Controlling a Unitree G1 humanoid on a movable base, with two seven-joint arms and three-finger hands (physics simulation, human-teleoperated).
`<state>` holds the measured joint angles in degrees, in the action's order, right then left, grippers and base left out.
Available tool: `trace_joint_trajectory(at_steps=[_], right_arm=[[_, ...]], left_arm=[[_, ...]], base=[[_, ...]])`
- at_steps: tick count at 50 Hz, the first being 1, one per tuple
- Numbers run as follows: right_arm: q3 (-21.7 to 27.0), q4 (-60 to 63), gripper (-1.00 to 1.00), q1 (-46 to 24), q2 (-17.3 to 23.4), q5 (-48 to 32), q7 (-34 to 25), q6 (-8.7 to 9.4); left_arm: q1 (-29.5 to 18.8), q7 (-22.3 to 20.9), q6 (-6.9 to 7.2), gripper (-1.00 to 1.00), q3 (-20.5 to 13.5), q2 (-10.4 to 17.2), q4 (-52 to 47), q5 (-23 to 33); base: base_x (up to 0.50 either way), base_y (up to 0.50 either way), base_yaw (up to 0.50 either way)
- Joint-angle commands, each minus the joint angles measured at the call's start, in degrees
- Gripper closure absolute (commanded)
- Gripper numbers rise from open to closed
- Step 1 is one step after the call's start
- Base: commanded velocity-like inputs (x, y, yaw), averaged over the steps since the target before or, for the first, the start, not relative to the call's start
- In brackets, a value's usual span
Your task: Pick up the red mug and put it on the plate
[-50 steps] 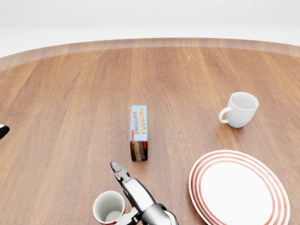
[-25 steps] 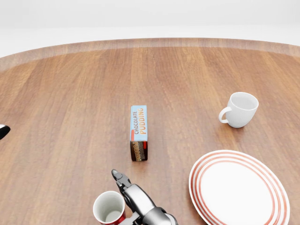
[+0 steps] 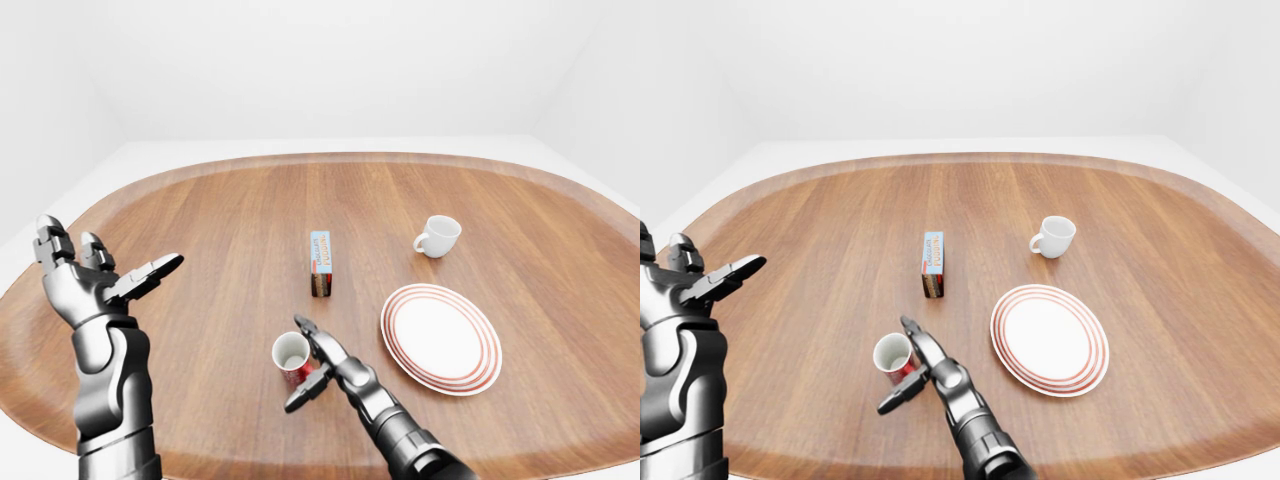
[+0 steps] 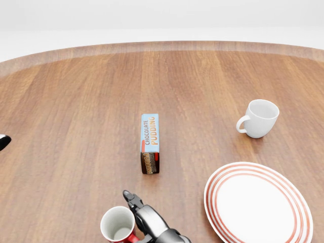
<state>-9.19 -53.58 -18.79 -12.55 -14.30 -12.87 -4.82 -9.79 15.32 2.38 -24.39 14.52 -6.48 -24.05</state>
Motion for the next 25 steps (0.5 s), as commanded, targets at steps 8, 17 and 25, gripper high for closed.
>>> trace_joint_trajectory(at_steps=[8,17,25], right_arm=[[0.95,-3.46,-1.00,-0.82,-0.06,0.83,-0.12,-0.18],[1.59,-5.41,-1.00,-1.08,-0.02,1.60,0.33,-0.18],[1.44,-4.75,1.00,-0.80,-0.04,1.61,0.41,-0.18]], left_arm=[[0.18,0.07,0.04,-1.00,0.09,-0.16,-0.30,0.08],[0.27,0.00,-0.20,-1.00,0.04,-0.15,-0.24,0.05],[-0.12,-0.03,-0.61,-1.00,0.15,-0.05,0.58,0.17]], base=[[0.00,0.00,0.00],[0.00,0.00,0.00],[0.00,0.00,0.00]])
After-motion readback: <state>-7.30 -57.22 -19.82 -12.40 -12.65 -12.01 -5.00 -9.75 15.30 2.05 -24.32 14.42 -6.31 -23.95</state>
